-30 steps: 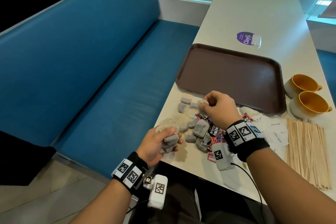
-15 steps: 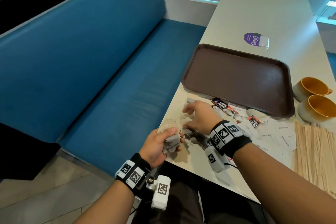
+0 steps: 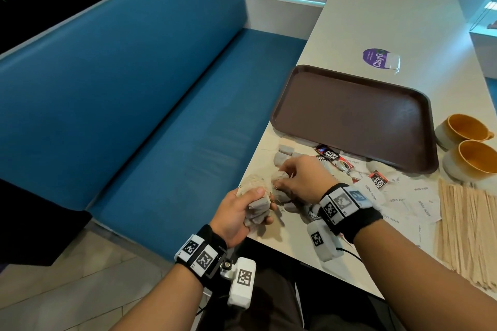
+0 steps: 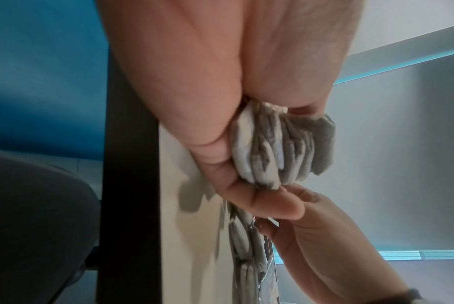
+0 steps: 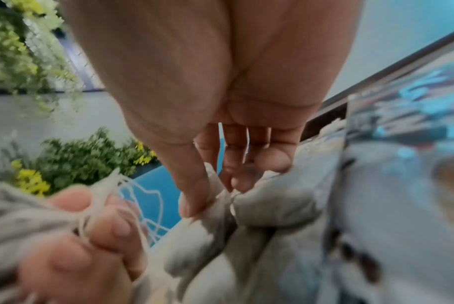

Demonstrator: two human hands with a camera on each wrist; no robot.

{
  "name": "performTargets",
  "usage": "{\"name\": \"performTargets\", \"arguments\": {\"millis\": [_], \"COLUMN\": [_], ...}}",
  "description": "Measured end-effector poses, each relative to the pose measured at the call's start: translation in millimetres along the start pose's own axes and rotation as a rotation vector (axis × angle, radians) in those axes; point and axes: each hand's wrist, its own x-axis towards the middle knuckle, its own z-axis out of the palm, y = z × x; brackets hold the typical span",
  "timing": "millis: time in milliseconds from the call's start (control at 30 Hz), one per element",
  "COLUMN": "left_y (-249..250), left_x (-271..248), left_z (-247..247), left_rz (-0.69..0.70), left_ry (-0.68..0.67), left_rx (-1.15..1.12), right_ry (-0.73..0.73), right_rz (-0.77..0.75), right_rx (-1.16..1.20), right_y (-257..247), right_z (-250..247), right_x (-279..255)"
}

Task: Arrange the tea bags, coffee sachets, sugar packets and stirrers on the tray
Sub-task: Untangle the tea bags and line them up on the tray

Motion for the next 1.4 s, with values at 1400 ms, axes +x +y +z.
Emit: {"name": "performTargets", "arguments": {"millis": [1400], "left_y": [2.5], "left_x": [1.9], "left_z": [8.7], "left_rz": [-0.023], "left_ry": [-0.008], "left_rx": [0.077], "right_ry": [0.021], "right_rz": [-0.007], "right_rx": [0.546], "right_y": [-13.0], "right_z": [19.9], "right_x": [-23.2]}}
